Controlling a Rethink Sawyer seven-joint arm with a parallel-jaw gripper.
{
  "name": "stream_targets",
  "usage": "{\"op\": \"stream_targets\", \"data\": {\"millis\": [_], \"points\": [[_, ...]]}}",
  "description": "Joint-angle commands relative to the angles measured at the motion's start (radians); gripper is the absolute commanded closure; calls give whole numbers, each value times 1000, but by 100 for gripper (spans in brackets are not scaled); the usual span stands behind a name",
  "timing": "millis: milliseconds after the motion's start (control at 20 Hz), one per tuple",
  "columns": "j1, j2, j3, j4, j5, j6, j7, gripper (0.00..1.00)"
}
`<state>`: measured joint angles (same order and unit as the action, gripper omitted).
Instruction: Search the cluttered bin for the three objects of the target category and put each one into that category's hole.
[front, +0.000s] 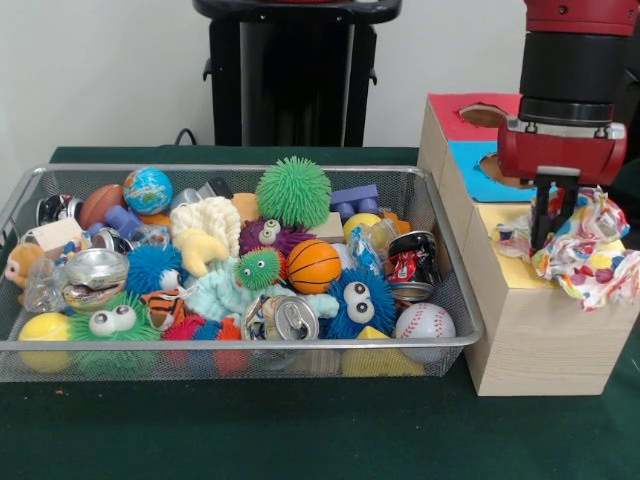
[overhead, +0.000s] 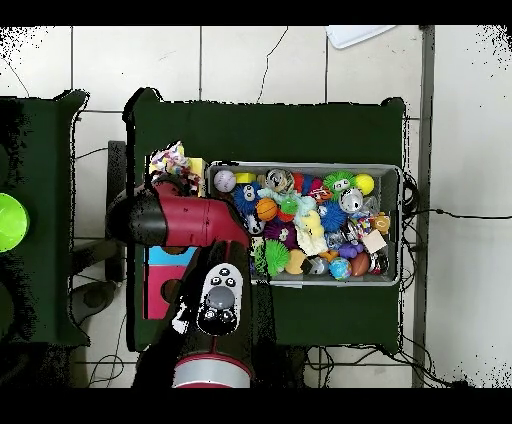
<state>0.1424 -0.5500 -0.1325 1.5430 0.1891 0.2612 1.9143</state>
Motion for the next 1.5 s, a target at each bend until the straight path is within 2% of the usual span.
{"op": "stream_targets", "data": {"millis": [50,900,1500], "points": [[-42,104,78,181,-26,216,86,100],[-48,77,106,206,-5,250,100,100],[-40,203,96,144,-24,101,119,100]]}}
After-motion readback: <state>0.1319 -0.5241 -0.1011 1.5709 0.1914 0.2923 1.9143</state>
